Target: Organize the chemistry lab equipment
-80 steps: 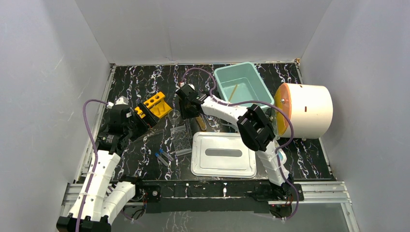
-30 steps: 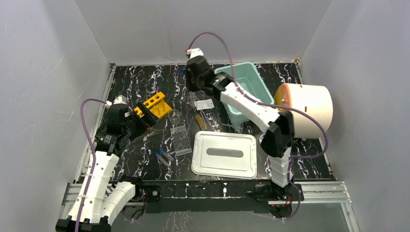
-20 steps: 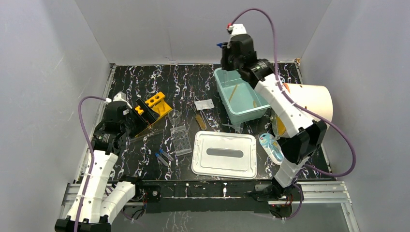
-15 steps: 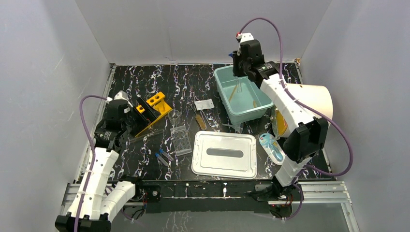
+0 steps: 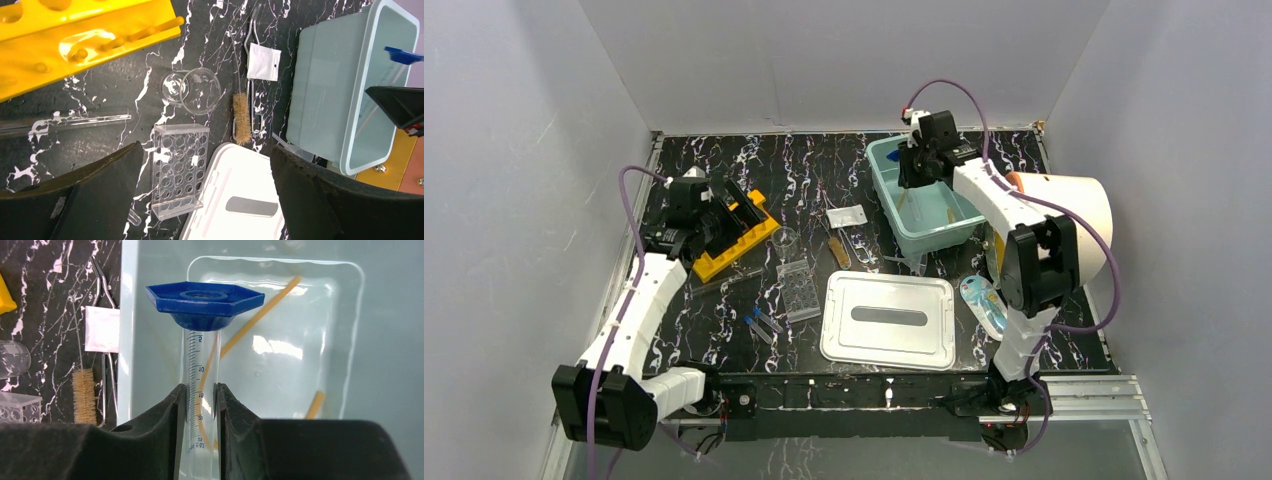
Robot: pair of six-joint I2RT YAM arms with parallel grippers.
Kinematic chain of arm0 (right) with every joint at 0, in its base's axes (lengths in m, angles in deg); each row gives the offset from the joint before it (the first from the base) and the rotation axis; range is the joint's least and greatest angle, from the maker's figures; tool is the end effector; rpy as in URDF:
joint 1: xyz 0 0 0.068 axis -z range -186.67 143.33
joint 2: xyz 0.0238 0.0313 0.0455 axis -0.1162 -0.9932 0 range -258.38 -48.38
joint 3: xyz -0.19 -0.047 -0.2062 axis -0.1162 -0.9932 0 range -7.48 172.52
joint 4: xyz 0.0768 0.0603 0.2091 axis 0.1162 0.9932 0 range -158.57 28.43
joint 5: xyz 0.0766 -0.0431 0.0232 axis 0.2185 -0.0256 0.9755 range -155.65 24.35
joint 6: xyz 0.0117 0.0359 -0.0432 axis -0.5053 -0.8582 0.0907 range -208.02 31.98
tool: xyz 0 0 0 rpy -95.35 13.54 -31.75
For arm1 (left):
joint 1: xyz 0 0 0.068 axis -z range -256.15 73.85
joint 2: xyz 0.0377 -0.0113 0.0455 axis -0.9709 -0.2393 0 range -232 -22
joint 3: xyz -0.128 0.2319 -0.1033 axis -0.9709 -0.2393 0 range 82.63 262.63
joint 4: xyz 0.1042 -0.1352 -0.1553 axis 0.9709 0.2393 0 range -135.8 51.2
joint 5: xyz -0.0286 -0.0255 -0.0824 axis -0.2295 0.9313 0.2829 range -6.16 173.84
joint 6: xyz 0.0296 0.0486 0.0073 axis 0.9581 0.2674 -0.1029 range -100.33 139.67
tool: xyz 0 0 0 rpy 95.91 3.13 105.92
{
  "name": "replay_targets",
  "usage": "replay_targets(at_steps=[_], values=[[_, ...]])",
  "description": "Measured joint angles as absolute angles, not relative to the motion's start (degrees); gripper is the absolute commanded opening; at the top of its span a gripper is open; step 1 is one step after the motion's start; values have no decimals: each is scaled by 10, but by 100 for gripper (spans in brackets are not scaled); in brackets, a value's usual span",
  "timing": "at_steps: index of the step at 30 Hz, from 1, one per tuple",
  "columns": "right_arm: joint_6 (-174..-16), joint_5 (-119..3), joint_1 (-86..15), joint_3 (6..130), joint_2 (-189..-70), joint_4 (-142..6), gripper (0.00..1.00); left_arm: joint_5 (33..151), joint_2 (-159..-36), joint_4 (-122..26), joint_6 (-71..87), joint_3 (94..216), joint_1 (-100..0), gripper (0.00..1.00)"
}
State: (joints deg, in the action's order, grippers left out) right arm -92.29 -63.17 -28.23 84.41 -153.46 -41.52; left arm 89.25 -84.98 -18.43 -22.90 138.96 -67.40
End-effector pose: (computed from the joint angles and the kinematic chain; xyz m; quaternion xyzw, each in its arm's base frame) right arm 0.3707 0.1483 0.3159 -0.1453 0.8953 0.1132 0.4055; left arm 0.2040 -0.0352 0.3303 -0.2354 0.8504 -0.2405 0.4045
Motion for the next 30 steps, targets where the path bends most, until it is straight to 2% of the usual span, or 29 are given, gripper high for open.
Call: replay_targets(at_steps=[6,17,22,26,30], values=[[-924,-613,-282,843,-1593,-434,24,894,-901,-201,-218,1420,-674,98],[-938,-607,-278,838,-1664,-450,25,891,-908,-210,-208,1426,-674,98],[-941,-605,-277,838,-1683,-450,35,889,-908,-216,-205,1427,-674,98],[-948,-600,-277,838,-1683,-462,47,888,-908,-217,-203,1427,-674,98],[-956,-598,-277,839,-1683,-461,50,888,-908,-218,-203,1427,-674,98]])
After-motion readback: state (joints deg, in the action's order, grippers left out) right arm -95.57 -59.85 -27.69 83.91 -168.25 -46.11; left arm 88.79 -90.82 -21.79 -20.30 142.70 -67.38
